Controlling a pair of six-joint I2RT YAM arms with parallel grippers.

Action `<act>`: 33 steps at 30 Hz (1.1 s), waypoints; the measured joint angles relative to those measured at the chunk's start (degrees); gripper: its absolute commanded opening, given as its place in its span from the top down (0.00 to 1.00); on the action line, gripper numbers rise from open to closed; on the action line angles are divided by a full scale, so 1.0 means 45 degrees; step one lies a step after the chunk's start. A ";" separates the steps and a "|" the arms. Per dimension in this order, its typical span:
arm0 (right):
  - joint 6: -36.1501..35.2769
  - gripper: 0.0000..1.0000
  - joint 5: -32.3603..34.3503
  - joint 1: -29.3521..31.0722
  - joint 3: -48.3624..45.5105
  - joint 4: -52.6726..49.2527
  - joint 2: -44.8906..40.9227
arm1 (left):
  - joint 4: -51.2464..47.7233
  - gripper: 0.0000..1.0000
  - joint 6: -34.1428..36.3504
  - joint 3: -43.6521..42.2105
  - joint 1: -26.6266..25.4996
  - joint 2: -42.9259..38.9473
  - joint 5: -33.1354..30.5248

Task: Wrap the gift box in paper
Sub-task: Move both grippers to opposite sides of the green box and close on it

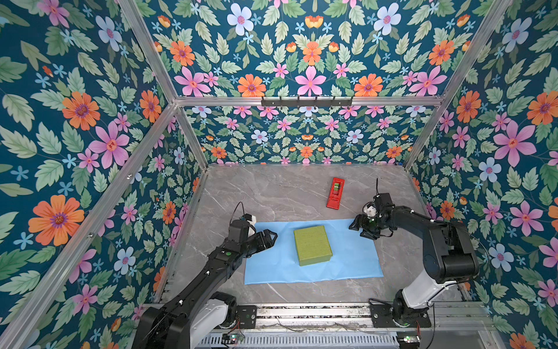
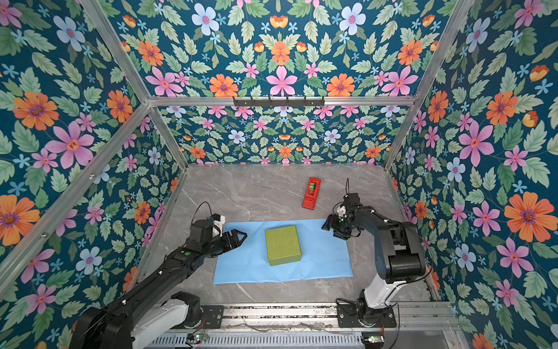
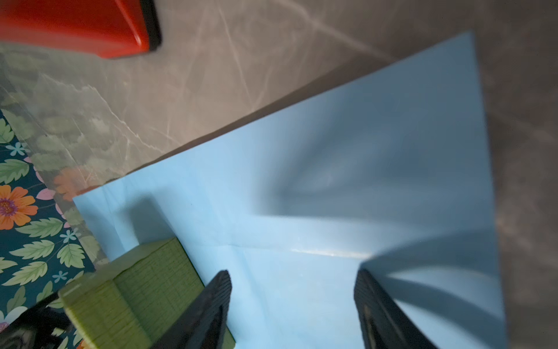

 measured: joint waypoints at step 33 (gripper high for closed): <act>0.0471 0.34 -0.0083 0.0534 -0.3249 0.0097 -0.2948 | 0.2793 0.33 -0.0763 0.2769 -0.4231 0.6416 -0.0486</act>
